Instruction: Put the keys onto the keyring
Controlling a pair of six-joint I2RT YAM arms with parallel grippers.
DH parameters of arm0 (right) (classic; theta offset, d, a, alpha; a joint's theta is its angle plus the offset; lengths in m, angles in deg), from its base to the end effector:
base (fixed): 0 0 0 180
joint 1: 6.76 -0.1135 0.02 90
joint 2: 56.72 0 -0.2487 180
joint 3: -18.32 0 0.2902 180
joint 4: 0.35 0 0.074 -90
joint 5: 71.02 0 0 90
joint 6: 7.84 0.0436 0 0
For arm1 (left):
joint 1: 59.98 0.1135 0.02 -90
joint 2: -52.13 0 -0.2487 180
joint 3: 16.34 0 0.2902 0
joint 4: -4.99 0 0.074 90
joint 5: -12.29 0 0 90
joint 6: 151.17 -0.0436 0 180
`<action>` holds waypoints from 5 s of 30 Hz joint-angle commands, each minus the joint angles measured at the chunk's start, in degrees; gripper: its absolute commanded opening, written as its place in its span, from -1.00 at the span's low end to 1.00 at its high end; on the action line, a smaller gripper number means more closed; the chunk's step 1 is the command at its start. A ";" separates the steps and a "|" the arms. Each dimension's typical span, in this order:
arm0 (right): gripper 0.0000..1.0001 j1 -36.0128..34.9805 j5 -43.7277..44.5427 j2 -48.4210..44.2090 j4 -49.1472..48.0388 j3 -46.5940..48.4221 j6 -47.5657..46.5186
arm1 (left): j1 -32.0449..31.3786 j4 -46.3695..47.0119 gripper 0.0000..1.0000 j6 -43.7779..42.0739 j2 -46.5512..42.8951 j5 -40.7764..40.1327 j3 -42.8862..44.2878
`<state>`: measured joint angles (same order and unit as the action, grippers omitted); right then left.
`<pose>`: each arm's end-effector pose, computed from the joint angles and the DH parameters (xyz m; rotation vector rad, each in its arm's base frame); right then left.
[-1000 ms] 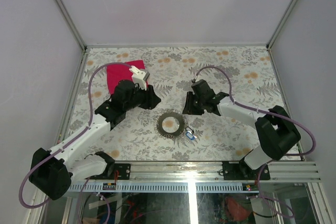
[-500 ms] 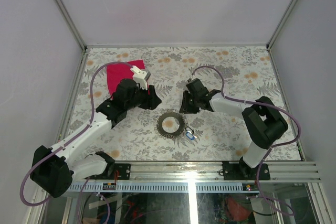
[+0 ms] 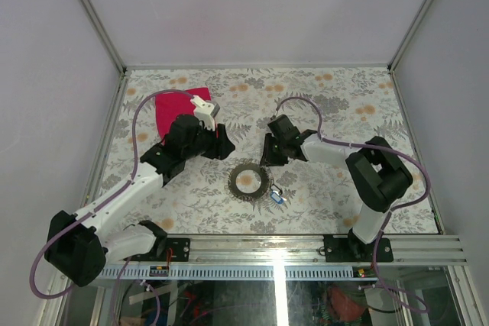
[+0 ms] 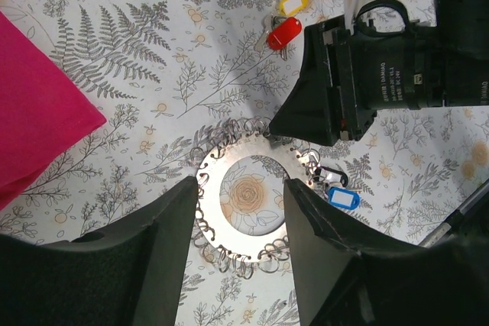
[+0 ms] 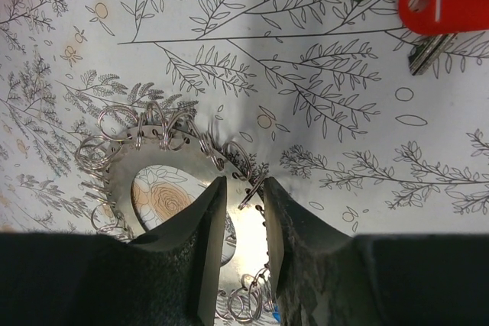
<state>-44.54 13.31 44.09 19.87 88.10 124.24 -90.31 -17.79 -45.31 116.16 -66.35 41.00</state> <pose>0.3046 0.2416 0.1166 0.0523 2.6001 0.6857 0.2554 -0.1594 0.2458 0.3939 2.1138 -0.6877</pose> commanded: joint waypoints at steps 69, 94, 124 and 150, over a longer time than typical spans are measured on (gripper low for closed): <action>-1.00 -1.61 -38.58 -48.04 -53.73 -15.49 -30.84 | 0.49 36.68 -0.09 -9.83 -17.68 29.46 -5.04; -1.00 -4.29 -37.22 -46.89 -54.72 -14.87 -31.14 | -6.79 42.55 -0.33 -12.93 -15.54 26.78 -5.38; -1.00 -5.46 -37.31 -45.80 -54.57 -15.11 -31.84 | -9.84 45.19 -0.56 -12.18 -12.84 30.98 -3.69; -1.00 -5.45 -34.73 -49.51 -50.92 -14.95 -36.39 | -9.92 41.06 -0.47 -14.18 -15.25 28.40 -4.40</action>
<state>-49.57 -24.00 -3.65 -27.34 72.01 89.64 -99.73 22.53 -58.34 101.69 -38.31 35.73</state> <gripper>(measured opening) 0.018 0.260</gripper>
